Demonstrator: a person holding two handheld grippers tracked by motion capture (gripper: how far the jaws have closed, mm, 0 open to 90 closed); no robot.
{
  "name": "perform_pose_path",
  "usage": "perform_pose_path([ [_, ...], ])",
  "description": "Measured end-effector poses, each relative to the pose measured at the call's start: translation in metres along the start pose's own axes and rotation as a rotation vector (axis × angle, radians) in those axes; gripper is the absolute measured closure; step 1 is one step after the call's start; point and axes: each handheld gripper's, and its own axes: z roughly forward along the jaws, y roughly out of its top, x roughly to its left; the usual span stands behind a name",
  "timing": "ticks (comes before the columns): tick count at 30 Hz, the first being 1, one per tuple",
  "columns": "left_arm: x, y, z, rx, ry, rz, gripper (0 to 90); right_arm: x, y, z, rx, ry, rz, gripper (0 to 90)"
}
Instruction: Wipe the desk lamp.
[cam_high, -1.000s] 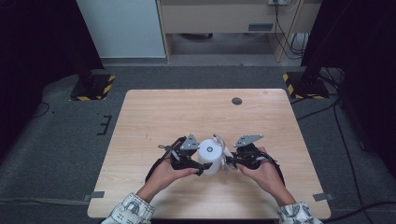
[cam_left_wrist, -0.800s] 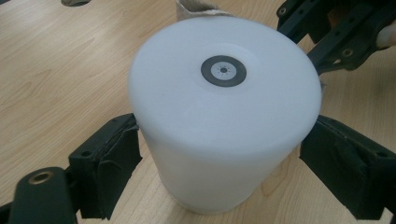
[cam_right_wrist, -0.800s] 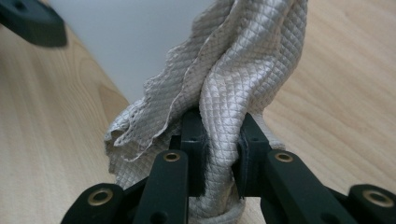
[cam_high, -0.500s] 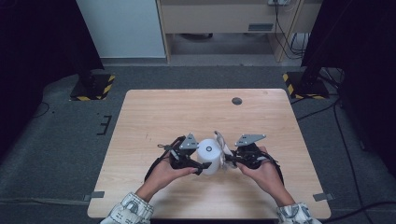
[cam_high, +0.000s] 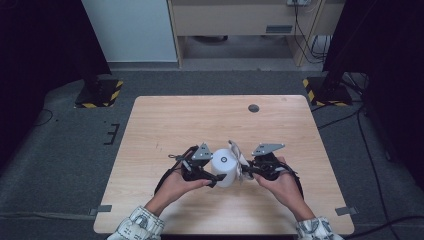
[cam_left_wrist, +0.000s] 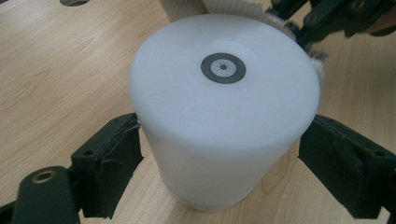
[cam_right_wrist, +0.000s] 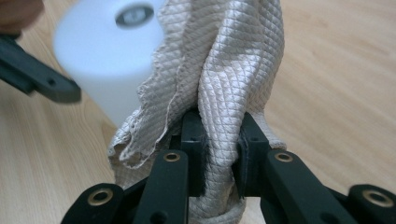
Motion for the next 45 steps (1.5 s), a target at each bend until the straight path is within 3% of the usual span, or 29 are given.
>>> perform_pose_path([
  [2, 0.0, 0.0, 0.0, 0.0, 0.0, 0.0, 12.6, 0.0, -0.008, 0.014, 0.076, 0.001, 0.001, 76.9],
  [4, 0.0, 0.0, 0.0, 0.0, 0.0, 0.0, 12.6, 0.001, -0.01, 0.016, 0.092, -0.001, -0.005, 76.9],
  [7, 0.0, 0.0, 0.0, 0.001, -0.001, 0.0, 12.6, 0.002, -0.007, 0.01, 0.065, -0.008, -0.012, 76.9],
  [8, 0.001, 0.0, 0.0, 0.002, -0.005, 0.001, 12.6, 0.004, 0.001, -0.003, -0.002, 0.0, -0.002, 76.9],
  [9, 0.001, 0.0, 0.0, 0.002, -0.005, 0.001, 12.6, 0.004, 0.001, -0.003, -0.002, 0.0, -0.002, 76.9],
  [11, 0.001, 0.0, 0.0, 0.001, -0.005, 0.001, 12.6, 0.004, 0.006, -0.014, -0.062, 0.01, 0.001, 76.9],
  [13, 0.001, 0.0, 0.0, 0.002, -0.006, 0.001, 12.5, 0.004, 0.006, -0.014, -0.057, 0.012, 0.002, 76.9],
  [14, 0.001, 0.0, 0.0, 0.002, -0.005, 0.0, 12.5, 0.004, 0.004, -0.01, -0.041, 0.01, 0.008, 76.9],
  [15, 0.001, 0.0, 0.0, 0.003, -0.004, 0.0, 12.5, 0.003, -0.002, 0.002, 0.017, 0.004, 0.009, 76.9],
  [16, 0.001, 0.0, 0.0, 0.003, -0.003, 0.0, 12.5, 0.003, -0.002, 0.002, 0.017, 0.004, 0.009, 76.9],
  [19, 0.001, 0.0, 0.0, 0.003, -0.001, 0.0, 12.4, 0.003, -0.009, 0.015, 0.084, 0.002, 0.013, 76.9],
  [21, 0.001, 0.0, 0.0, 0.005, -0.002, -0.001, 11.4, 0.006, -0.009, 0.014, 0.09, 0.005, 0.002, 76.9],
  [25, 0.001, -0.001, 0.0, 0.01, -0.005, 0.003, 11.0, 0.02, -0.008, 0.001, 0.053, 0.042, -0.034, 76.8],
  [31, 0.002, 0.0, 0.0, 0.011, -0.012, 0.005, 11.0, 0.027, 0.002, -0.027, -0.087, 0.097, -0.034, 76.8],
  [34, 0.003, 0.0, 0.001, 0.011, -0.014, 0.004, 11.0, 0.027, 0.001, -0.025, -0.077, 0.098, -0.036, 76.7],
  [36, 0.003, 0.0, 0.001, 0.013, -0.015, 0.006, 11.0, 0.027, -0.004, -0.013, -0.022, 0.101, -0.035, 76.7],
  [37, 0.003, 0.0, 0.001, 0.013, -0.015, 0.006, 11.0, 0.027, -0.004, -0.013, -0.022, 0.101, -0.035, 76.7],
  [38, 0.003, 0.0, 0.001, 0.009, -0.016, 0.003, 11.0, 0.028, -0.008, -0.005, 0.021, 0.103, -0.035, 76.7],
  [45, 0.004, 0.0, 0.001, 0.008, -0.015, 0.0, 11.0, 0.033, -0.014, 0.012, 0.085, 0.141, -0.06, 76.7],
])
